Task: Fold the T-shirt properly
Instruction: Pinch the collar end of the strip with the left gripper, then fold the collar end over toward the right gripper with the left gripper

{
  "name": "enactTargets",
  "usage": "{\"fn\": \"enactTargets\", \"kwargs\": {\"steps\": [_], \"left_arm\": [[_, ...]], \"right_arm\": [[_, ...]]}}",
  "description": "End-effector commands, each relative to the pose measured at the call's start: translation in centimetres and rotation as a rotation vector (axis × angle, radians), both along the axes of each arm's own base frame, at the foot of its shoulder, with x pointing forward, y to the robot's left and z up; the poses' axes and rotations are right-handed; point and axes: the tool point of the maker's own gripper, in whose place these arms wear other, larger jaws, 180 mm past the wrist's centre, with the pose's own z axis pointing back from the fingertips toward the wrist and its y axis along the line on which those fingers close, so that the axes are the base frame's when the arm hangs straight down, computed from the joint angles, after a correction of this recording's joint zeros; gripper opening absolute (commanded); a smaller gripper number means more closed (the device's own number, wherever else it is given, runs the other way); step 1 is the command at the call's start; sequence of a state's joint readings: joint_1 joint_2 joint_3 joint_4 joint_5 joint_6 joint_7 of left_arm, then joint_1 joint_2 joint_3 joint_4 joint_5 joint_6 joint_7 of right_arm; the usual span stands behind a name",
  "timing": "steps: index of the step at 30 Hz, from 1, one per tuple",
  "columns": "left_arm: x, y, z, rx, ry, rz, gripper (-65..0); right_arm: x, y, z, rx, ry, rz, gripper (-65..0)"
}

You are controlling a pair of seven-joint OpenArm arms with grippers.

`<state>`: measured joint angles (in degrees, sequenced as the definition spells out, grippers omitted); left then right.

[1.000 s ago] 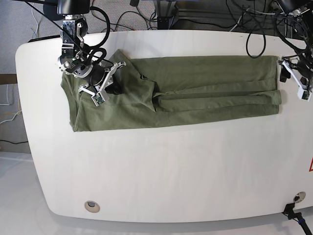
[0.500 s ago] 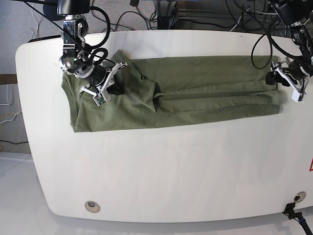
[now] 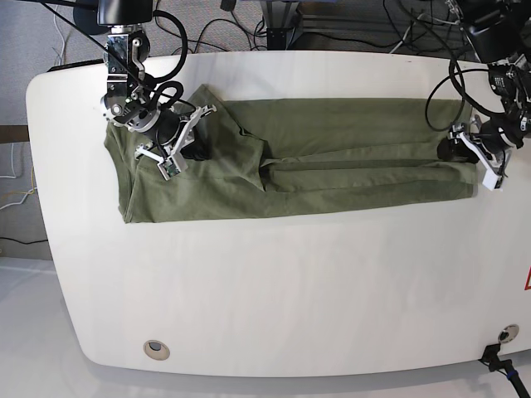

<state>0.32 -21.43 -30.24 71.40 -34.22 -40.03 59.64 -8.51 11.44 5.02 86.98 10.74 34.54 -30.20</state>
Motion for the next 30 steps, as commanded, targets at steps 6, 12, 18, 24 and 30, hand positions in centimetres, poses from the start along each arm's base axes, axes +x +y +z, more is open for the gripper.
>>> {"fn": "enactTargets", "kwargs": {"steps": [6, 12, 18, 24, 30], "left_arm": [[-0.2, -0.9, -0.5, 0.02, 0.02, -0.049, -43.2], [0.3, -0.8, -0.1, 0.014, -0.016, -0.037, -65.0], [0.4, -1.8, 4.8, 0.149, -0.145, -0.138, -65.0], [-0.6, -6.4, 7.8, 0.257, -0.193, -0.336, -65.0], [-1.6, -13.0, 7.4, 0.196, -0.216, -0.502, -65.0]], "right_arm": [[-1.7, -1.2, -1.9, -0.094, 0.091, 0.02, -65.0], [-1.7, -1.1, -1.9, -0.092, 0.093, 0.015, -65.0], [-2.5, -1.1, -2.4, -0.091, 0.111, 0.013, -65.0], [-2.5, -1.1, -2.4, -0.091, 0.111, 0.014, -65.0], [-2.5, 0.0, -2.4, -0.066, 0.11, 0.014, -65.0]]}}
